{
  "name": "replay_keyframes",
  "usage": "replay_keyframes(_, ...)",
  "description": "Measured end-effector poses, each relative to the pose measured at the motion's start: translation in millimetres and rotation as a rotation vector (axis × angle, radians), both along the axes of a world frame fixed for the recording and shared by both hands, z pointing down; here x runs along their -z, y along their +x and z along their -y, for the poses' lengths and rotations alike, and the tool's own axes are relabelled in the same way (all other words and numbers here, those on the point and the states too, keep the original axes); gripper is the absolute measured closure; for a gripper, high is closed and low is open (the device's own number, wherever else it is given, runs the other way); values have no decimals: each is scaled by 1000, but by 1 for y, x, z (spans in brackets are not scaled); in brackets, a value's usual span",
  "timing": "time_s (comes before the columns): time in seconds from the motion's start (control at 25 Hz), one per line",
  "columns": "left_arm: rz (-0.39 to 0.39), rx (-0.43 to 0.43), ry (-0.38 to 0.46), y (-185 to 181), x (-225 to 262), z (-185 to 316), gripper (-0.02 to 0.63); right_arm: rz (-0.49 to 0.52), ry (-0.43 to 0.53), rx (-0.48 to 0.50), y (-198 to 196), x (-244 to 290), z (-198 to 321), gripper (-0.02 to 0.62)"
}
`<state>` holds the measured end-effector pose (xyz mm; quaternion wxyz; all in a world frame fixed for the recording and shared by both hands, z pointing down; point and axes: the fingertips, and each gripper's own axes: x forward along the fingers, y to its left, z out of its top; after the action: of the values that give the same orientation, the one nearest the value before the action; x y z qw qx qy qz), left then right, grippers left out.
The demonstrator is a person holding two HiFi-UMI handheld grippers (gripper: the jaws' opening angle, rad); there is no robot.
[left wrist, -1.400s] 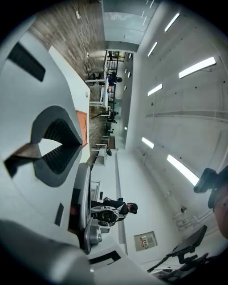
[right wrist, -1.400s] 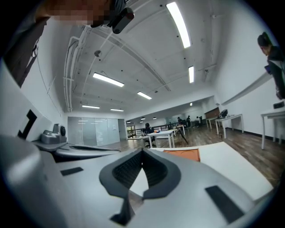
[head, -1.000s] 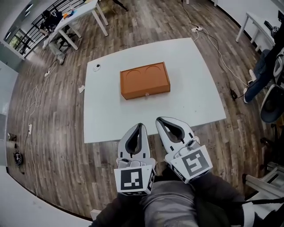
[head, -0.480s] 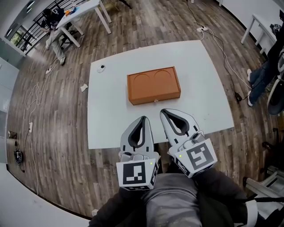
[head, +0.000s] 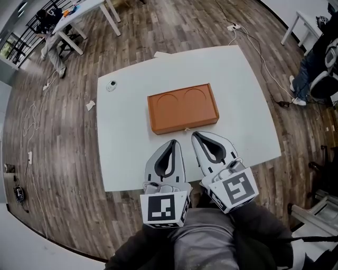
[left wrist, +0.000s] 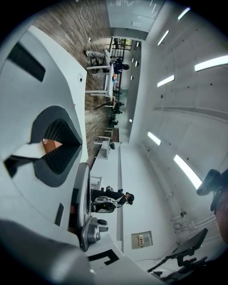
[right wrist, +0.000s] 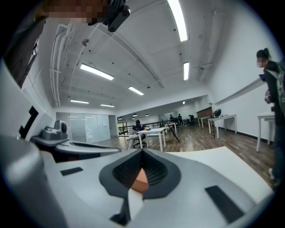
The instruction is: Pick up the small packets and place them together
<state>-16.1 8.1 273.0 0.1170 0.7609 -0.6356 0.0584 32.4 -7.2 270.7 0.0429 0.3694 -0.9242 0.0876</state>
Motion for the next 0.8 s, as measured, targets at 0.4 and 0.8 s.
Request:
replay_keyframes(0.4, -40, -32, -6, -43, -7, 56, 606, -34, 18, -24, -48, 0, 64, 591)
replay_keyframes(0.8, -64, -57, 18, -69, 10, 91, 606, -51, 49, -8, -87, 23, 96, 591)
